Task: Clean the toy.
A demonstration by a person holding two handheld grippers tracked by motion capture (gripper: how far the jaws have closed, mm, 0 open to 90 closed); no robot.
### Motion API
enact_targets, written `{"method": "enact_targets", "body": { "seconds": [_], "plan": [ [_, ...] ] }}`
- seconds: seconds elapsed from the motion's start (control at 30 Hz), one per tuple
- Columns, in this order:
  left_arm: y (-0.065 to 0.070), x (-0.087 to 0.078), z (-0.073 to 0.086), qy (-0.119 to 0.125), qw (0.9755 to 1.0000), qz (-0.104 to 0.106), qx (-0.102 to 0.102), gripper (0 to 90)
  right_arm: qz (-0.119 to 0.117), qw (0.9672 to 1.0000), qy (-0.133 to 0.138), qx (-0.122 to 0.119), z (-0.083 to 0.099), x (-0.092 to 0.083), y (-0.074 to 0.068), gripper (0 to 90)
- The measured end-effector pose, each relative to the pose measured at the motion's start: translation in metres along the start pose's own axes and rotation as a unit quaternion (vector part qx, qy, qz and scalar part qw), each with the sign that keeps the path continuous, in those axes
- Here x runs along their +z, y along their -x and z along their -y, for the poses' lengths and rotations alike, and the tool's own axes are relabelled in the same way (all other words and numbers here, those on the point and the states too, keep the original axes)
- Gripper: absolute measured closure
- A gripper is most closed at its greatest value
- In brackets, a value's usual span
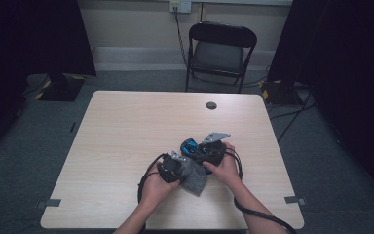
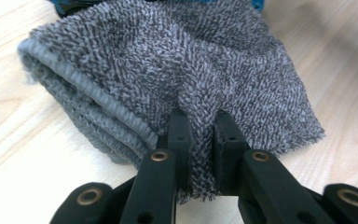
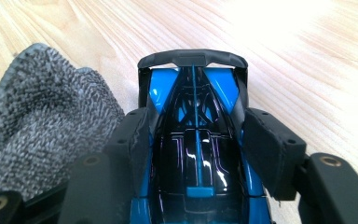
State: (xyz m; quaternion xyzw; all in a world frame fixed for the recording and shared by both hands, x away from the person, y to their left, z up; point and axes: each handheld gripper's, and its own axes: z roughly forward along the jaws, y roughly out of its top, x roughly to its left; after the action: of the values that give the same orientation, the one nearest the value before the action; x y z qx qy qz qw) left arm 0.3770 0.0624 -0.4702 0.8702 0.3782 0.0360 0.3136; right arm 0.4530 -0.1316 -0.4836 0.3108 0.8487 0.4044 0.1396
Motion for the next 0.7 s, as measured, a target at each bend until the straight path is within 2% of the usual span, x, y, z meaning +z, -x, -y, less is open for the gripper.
{"method": "enact_targets", "body": {
  "seconds": [0.27,0.7],
  "plan": [
    [0.009,0.0,0.0,0.002,1.0,0.006,0.007,80.1,0.001,1.0,0.0,-0.001,0.0,0.0,0.0,41.6],
    [0.027,0.007,0.0,0.004,0.9993,0.03,0.021,80.0,0.001,1.0,0.001,0.0,0.0,0.0,0.0,41.6]
  ]
}}
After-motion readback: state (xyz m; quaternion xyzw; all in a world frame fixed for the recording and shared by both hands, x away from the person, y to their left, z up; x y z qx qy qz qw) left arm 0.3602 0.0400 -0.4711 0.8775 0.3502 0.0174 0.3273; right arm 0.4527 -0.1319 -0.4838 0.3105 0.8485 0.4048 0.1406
